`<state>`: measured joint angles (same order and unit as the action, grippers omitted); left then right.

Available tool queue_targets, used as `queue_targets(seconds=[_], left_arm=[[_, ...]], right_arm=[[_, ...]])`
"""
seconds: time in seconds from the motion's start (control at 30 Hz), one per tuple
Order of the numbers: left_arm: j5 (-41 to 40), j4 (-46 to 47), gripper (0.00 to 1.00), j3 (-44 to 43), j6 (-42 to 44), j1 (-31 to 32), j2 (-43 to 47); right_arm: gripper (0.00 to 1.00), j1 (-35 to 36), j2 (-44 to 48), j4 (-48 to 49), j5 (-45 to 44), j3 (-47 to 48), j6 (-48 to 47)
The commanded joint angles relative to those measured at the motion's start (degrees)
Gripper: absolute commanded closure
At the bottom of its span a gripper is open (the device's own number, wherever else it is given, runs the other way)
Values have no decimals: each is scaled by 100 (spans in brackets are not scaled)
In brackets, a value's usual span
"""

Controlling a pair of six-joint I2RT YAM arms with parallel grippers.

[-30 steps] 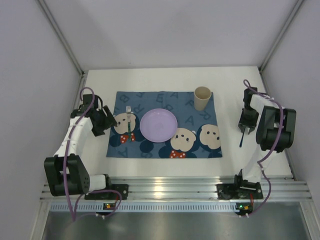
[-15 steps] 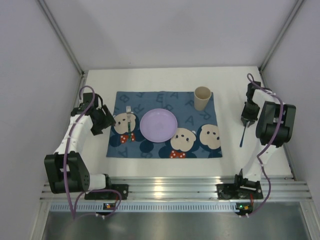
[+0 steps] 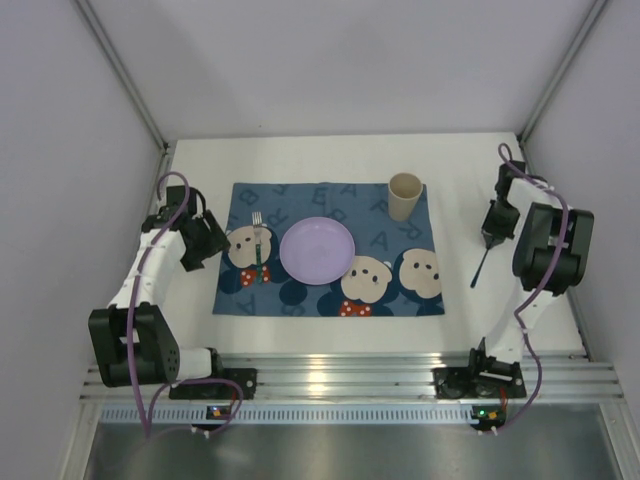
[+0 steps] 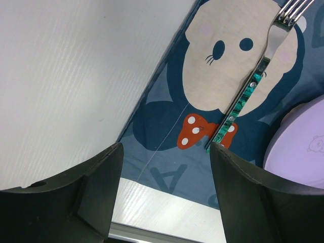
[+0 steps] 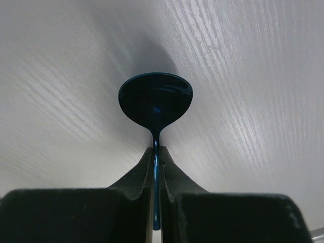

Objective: Set the dinner table for one person

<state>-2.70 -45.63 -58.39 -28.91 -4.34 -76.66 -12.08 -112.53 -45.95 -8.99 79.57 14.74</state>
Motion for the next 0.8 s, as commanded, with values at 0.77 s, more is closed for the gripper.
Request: queue_targets(seconds=[0.77], left_arm=[[244,353,26,135,201,241,222]], right_arm=[[100,4530,1868,-785,62,1826,1504]])
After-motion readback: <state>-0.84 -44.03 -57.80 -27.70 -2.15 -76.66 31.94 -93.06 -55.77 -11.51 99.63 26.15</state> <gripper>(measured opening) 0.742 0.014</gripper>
